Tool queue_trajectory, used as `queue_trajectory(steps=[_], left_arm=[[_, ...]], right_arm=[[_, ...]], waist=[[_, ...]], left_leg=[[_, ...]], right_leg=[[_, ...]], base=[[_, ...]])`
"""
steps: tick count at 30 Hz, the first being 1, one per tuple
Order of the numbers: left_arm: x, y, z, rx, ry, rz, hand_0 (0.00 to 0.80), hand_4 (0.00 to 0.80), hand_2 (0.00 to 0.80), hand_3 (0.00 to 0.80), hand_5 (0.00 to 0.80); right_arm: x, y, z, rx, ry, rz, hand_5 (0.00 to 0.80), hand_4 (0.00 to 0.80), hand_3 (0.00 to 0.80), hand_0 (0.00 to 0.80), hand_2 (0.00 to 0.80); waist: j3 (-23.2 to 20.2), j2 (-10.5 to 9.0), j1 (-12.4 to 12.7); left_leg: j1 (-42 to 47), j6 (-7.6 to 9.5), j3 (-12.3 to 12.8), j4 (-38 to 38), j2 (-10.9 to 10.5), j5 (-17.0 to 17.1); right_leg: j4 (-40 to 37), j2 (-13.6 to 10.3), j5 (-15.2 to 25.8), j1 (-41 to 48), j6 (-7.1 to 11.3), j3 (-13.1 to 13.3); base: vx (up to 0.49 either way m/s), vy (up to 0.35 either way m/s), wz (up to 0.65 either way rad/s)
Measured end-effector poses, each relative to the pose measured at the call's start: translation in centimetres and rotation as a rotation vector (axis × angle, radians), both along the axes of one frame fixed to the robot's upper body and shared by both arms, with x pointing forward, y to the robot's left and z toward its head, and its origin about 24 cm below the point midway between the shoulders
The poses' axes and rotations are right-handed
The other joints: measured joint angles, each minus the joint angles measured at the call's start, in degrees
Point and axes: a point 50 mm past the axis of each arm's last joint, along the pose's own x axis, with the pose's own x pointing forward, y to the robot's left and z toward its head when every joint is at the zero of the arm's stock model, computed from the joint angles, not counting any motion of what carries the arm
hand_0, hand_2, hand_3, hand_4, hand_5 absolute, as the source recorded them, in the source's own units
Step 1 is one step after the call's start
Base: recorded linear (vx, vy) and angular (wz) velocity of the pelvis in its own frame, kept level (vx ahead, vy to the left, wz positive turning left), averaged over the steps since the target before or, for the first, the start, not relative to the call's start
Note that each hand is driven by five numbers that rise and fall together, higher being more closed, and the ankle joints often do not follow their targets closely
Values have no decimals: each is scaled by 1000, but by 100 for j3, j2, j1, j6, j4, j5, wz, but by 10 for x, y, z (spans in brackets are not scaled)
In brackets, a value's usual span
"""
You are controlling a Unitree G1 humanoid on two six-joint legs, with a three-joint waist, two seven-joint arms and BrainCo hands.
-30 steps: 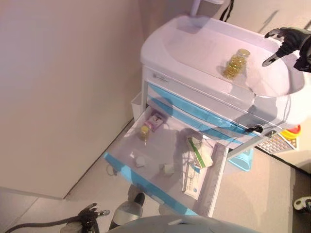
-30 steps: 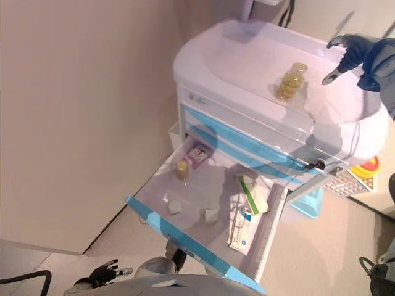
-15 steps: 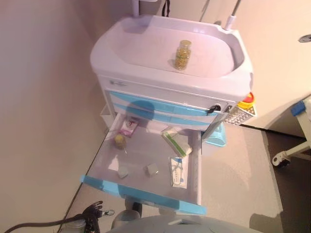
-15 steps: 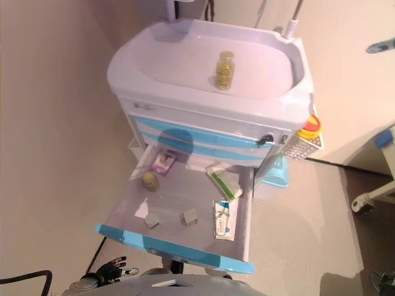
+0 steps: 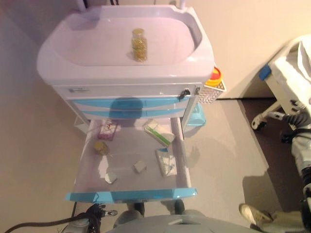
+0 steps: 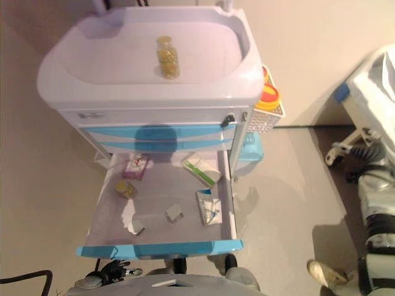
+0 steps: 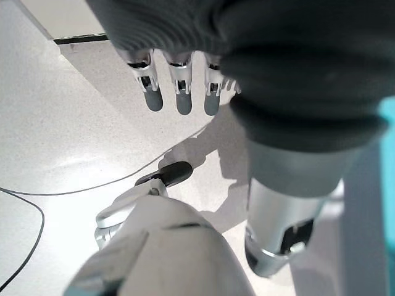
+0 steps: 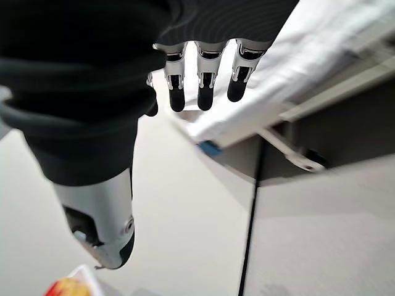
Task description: Open the drawer and pick up the medicine
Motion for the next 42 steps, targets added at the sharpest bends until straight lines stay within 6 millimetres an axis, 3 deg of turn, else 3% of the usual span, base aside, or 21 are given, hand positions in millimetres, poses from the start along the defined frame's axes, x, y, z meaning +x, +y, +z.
queue_trajectory(steps=[5,10,16,18,23,29,33,37,42], left_arm=[[22,-9,5,-19,-97,-13,0,0,0,0,0],[59,-22,19,12,-233,-122,0,0,0,0,0],[101,-32,48,56,-363,-347,0,0,0,0,0],[116,-33,64,45,-421,-385,0,0,0,0,0],[163,-19,127,72,-578,-465,0,0,0,0,0],[206,-1,205,143,-709,-508,0,0,0,0,0],[227,9,248,170,-797,-464,0,0,0,0,0],[242,21,276,251,-856,-402,0,0,0,0,0],[260,55,316,574,-1021,-115,0,0,0,0,0]], right_arm=[[-7,26,-33,114,-88,-80,0,0,0,0,0],[-35,46,-91,222,44,-157,0,0,0,0,0],[-51,70,-128,250,197,-133,0,0,0,0,0],[-56,72,-133,214,248,-101,0,0,0,0,0],[-54,80,-135,97,327,22,0,0,0,0,0],[-47,89,-131,-3,388,212,0,0,0,0,0],[-42,98,-125,-3,361,285,0,0,0,0,0],[-46,98,-126,-18,385,320,0,0,0,0,0],[-55,99,-131,-24,418,323,0,0,0,0,0]], waist=[[327,23,-10],[749,63,-7],[1392,156,10],[1580,221,-4],[1922,323,7],[2015,372,-49],[2062,358,-69],[2068,358,-244],[2103,294,-389]], left_leg=[[-222,-4,151,2,28,40],[-530,12,192,4,23,88],[-747,21,182,59,8,108],[-804,36,156,124,-12,96],[-1244,67,105,586,-49,54],[-1921,29,60,1221,-160,-75],[-2300,-24,64,1804,-88,-268],[-2560,-66,-60,2276,-69,-436],[-2849,-122,-159,2687,-7,-561]], right_leg=[[-71,51,139,-271,-25,111],[22,51,179,-638,-41,138],[405,36,177,-1123,-48,-63],[499,12,168,-1204,-48,-66],[1370,-64,-102,-1827,-86,-41],[2482,-184,-507,-2731,-130,18],[2922,-128,-600,-3089,-213,121],[3221,-90,-666,-3276,-254,162],[3417,22,-666,-3500,-259,231]], base=[[-131,7,-15],[-115,4,-5],[-40,26,-20],[-7,35,-3],[40,28,7],[46,7,9],[65,15,-9],[64,33,-5],[35,40,-10]])
